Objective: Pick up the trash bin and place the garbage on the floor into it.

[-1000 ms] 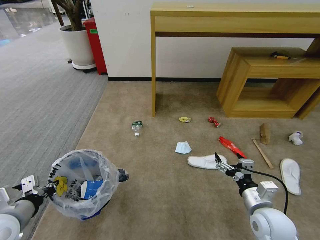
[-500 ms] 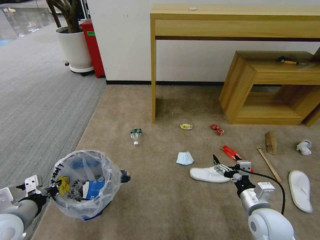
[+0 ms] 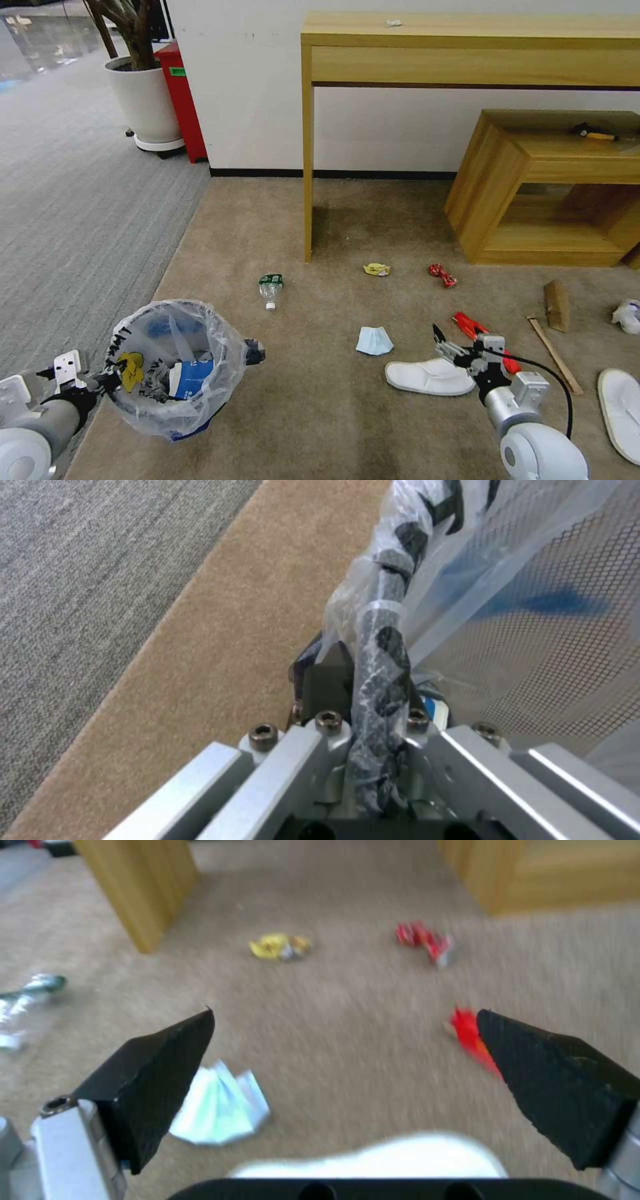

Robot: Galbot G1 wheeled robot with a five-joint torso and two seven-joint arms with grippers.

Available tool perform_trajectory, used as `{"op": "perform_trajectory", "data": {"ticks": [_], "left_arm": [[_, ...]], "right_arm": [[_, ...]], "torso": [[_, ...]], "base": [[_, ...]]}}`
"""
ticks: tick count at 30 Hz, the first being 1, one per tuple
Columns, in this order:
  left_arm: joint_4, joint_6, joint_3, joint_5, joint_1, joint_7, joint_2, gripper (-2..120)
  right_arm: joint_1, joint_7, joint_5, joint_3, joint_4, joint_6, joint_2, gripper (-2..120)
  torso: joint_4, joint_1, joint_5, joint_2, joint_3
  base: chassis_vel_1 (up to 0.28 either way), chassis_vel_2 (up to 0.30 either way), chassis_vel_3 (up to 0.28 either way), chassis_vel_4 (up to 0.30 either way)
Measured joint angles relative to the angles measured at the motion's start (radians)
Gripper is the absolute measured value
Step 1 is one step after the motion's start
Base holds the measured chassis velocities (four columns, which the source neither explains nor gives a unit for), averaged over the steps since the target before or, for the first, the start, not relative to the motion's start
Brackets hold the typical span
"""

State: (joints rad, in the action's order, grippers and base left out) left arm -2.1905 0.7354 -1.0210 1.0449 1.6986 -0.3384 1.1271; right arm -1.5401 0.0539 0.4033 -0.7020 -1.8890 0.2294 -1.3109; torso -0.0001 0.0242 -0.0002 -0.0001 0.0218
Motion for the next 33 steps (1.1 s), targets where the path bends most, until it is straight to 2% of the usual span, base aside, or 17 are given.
{"op": "perform_trajectory", "data": {"ticks": [2,5,6,9,10,12,18,21,27,29,30,33], "left_arm": [[0.0,0.0,0.001,-0.001,0.001,0.0,0.0,0],[0.0,0.0,0.007,-0.002,0.0,-0.003,-0.001,0],[0.0,0.0,0.007,-0.002,0.0,-0.003,-0.001,0],[0.0,0.0,0.02,-0.003,-0.012,-0.015,-0.005,0],[0.0,0.0,0.02,-0.003,-0.012,-0.015,-0.005,0],[0.0,0.0,0.03,-0.001,-0.02,-0.023,-0.007,0],[0.003,0.0,0.047,-0.002,-0.029,-0.028,-0.009,0],[0.004,0.0,0.053,-0.002,-0.031,-0.031,-0.009,0],[0.003,0.0,0.054,-0.003,-0.031,-0.031,-0.01,0],[0.003,0.0,0.054,-0.007,-0.03,-0.031,-0.008,0],[0.003,0.0,0.054,-0.007,-0.03,-0.031,-0.008,0],[0.003,0.0,0.057,-0.011,-0.03,-0.031,-0.005,0]], "right_arm": [[0.003,-0.013,0.042,-0.003,0.02,0.014,0.0,100],[0.019,-0.112,0.175,-0.005,0.054,0.086,-0.01,100],[0.019,-0.112,0.175,-0.005,0.054,0.086,-0.01,100],[0.053,-0.252,0.353,-0.002,0.089,0.159,-0.024,100],[0.053,-0.252,0.353,-0.002,0.089,0.159,-0.024,100],[0.082,-0.337,0.456,-0.001,0.115,0.191,-0.029,100],[0.149,-0.455,0.526,0.018,0.206,0.202,-0.029,100],[0.218,-0.592,0.629,0.047,0.273,0.211,-0.035,100],[0.307,-0.715,0.728,0.08,0.325,0.211,-0.039,100],[0.374,-0.817,0.817,0.104,0.356,0.211,-0.04,100],[0.374,-0.817,0.817,0.104,0.356,0.211,-0.04,100],[0.447,-0.929,0.902,0.129,0.416,0.21,-0.046,99]], "torso": [[-0.0001,0.0,0.0,0.0,0.0],[0.0,0.0,-0.0002,0.0,0.0],[0.0,0.0,-0.0002,0.0,0.0],[0.0,0.0,-0.0002,0.0,0.0],[0.0,0.0,-0.0002,0.0,0.0],[0.0001,0.0,-0.0002,0.0,0.0],[0.0,0.0,-0.0002,0.0,0.0],[0.0,0.0,-0.0001,0.0,0.0],[0.0,0.0,-0.0002,0.0,0.0],[0.0001,0.0,-0.0003,0.0,0.0],[0.0001,0.0,-0.0003,0.0,0.0],[0.0003,0.0,-0.0003,0.0,0.0]], "base": [[0.0,0.0,0.0,0.0],[0.0,0.0,0.0,0.0],[0.0,0.0,0.0,0.0],[0.0,0.0,0.0,0.0],[0.0,0.0,0.0,0.0],[0.0,0.0,0.0,0.0],[0.0,0.0,0.0,0.0],[0.0,0.0,0.0,0.0],[0.0,0.0,0.0,0.0],[0.0,0.0,0.0,0.0],[0.0,0.0,0.0,0.0],[0.0,0.0,0.0,0.0]]}}
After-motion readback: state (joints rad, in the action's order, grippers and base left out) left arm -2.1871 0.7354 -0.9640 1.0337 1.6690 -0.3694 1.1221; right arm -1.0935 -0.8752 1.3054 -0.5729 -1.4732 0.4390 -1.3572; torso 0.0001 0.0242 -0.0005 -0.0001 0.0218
